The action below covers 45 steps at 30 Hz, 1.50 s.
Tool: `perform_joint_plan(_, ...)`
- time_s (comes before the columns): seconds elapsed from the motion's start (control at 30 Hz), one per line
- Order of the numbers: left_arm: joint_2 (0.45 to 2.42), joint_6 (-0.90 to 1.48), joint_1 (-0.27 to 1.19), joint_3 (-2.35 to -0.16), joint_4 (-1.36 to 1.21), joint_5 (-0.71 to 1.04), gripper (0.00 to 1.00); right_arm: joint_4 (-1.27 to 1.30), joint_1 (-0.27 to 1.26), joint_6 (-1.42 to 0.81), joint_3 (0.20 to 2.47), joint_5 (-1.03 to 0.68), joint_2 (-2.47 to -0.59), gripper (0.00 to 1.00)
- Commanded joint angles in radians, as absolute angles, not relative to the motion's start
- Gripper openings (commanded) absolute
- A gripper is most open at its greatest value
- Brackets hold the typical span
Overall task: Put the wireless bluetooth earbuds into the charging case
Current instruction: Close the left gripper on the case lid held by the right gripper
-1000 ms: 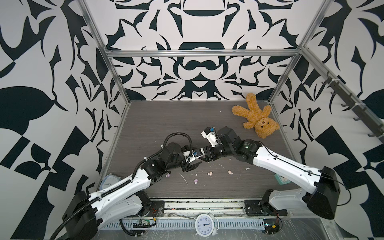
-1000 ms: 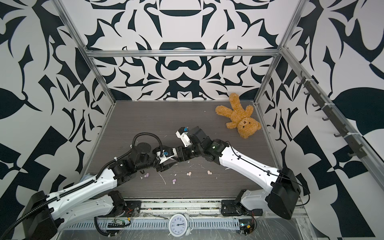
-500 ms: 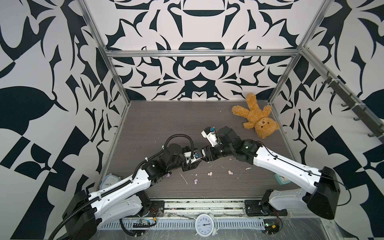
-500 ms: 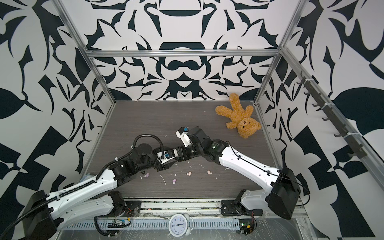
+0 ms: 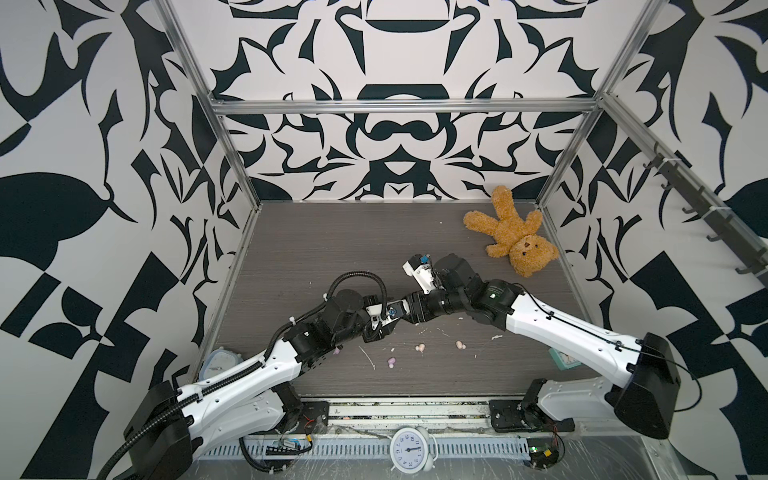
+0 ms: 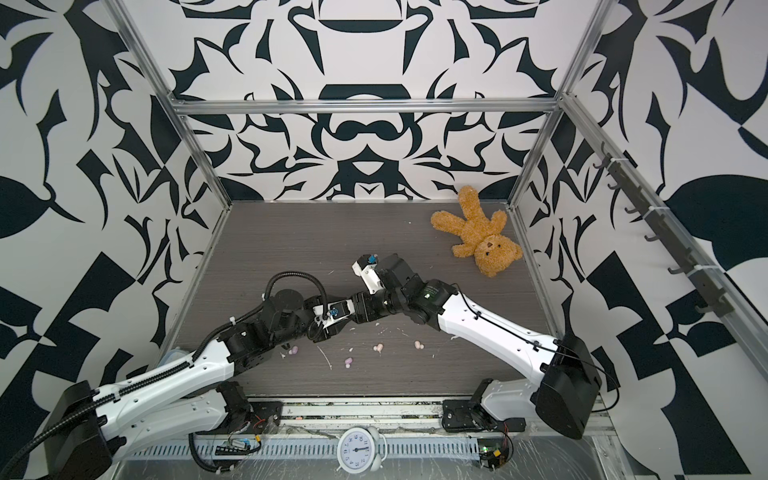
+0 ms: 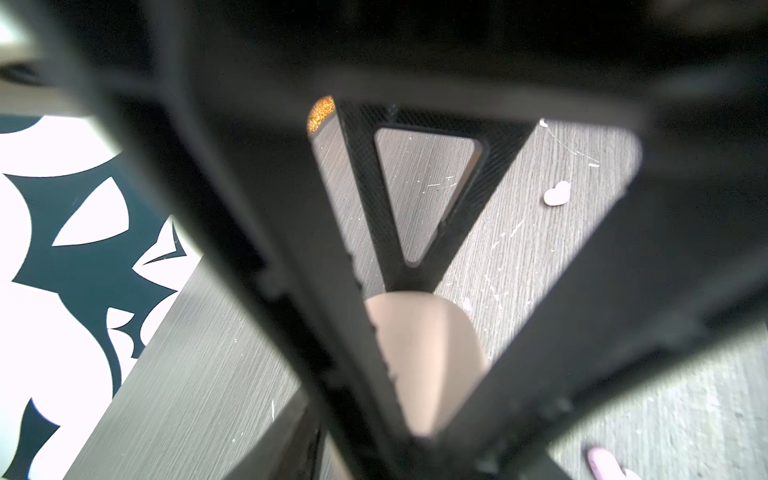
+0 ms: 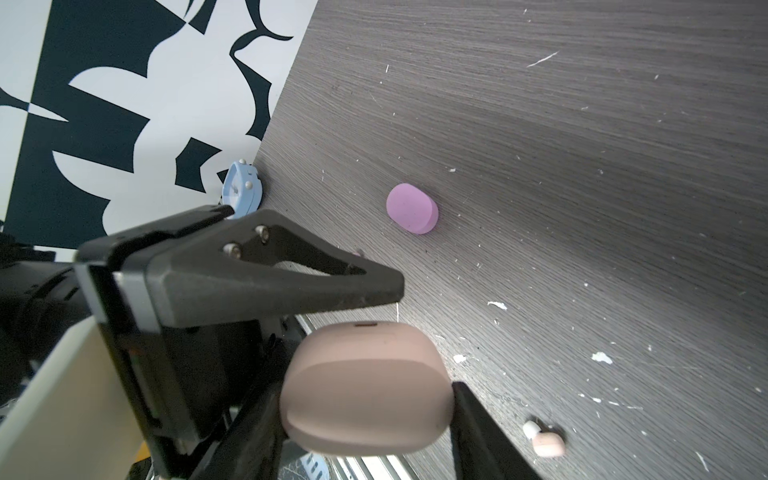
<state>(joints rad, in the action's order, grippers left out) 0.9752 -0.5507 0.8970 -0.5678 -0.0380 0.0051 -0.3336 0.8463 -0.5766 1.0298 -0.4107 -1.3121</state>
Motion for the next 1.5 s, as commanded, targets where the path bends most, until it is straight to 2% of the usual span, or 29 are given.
perform_joint_plan(0.0, 0.963, -0.554, 0.9, -0.564, -0.074, 0.0, 0.57, -0.278, 0.853, -0.59, 1.023, -0.434, -1.28, 0.0)
perform_joint_plan(0.57, 0.963, -0.554, 0.9, -0.565, -0.08, 0.004, 0.46, -0.253, 0.854, -0.6, 1.008, -0.446, -1.28, 0.0)
perform_joint_plan(0.9, 0.962, -0.551, 0.9, -0.568, -0.103, 0.0, 0.32, -0.255, 0.854, -0.604, 1.008, -0.455, -1.285, 0.0)
perform_joint_plan(1.0, 0.963, -0.549, 0.9, -0.572, -0.102, -0.007, 0.21, -0.255, 0.854, -0.606, 1.012, -0.454, -1.286, 0.01)
perform_joint_plan(1.03, 0.963, -0.549, 0.9, -0.575, -0.101, -0.01, 0.17, -0.255, 0.854, -0.606, 1.013, -0.453, -1.286, 0.05)
perform_joint_plan(1.1, 0.965, -0.554, 0.899, -0.588, -0.085, -0.01, 0.01, -0.26, 0.854, -0.606, 1.015, -0.451, -1.282, 0.17)
perform_joint_plan(1.2, 0.96, -0.548, 0.9, -0.598, -0.075, -0.012, 0.0, -0.265, 0.854, -0.604, 1.017, -0.445, -1.276, 0.38)
perform_joint_plan(1.27, 0.956, -0.541, 0.9, -0.598, -0.077, -0.018, 0.0, -0.275, 0.854, -0.601, 1.026, -0.444, -1.273, 0.47)
perform_joint_plan(1.37, 0.946, -0.529, 0.9, -0.603, -0.068, -0.023, 0.0, -0.282, 0.854, -0.599, 1.026, -0.437, -1.263, 0.66)
perform_joint_plan(1.47, 0.939, -0.511, 0.9, -0.604, -0.06, -0.018, 0.0, -0.287, 0.854, -0.596, 1.029, -0.441, -1.253, 0.79)
